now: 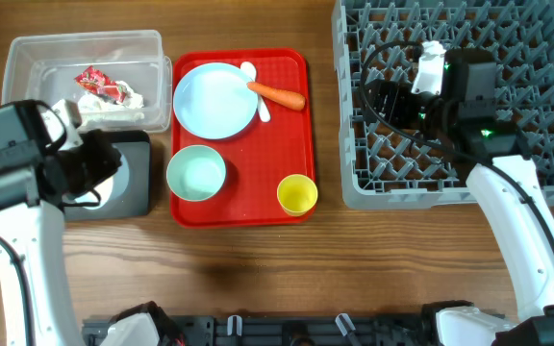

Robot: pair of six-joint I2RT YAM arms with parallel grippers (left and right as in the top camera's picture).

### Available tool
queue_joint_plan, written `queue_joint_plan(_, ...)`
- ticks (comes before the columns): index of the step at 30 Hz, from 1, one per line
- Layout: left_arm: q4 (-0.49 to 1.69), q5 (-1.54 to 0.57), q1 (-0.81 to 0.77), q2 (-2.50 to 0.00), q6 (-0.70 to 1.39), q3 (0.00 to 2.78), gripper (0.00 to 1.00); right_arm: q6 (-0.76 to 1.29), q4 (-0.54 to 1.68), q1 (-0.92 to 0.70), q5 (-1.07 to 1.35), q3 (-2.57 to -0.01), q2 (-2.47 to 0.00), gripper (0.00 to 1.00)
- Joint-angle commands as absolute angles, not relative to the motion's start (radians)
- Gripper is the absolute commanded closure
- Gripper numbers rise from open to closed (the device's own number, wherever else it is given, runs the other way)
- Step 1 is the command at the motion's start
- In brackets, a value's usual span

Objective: Sort waste into correct bins and load items into the dishwasher rack
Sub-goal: 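Carry the rice bowl left and pour the rice onto the black tray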

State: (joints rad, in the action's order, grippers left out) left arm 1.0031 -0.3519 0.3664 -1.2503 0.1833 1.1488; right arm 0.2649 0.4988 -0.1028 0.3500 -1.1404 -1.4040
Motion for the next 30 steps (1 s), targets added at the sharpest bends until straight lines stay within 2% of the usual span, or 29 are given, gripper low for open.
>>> queue_joint_plan(1,0.978,-0.509,0.451,-1.349,0.043,1.130,0.96,0.276,0.503,-0.101,0.340,-1.160,-1.395,0.00)
queue_joint_plan(13,0.847,-1.000,0.667,-1.675,-0.191,1.130,0.96,0.292,0.540,-0.101,0.340,-1.160,-1.395,0.00)
queue_joint_plan(23,0.852,-1.225,0.861,-1.697,-0.206,1.130,0.96,0.292,0.542,-0.101,0.340,-1.160,-1.395,0.01)
queue_joint_plan(30,0.852,-1.363,0.889,-1.716,-0.202,1.130,0.96,0.292,0.547,-0.101,0.340,-1.160,-1.395,0.00)
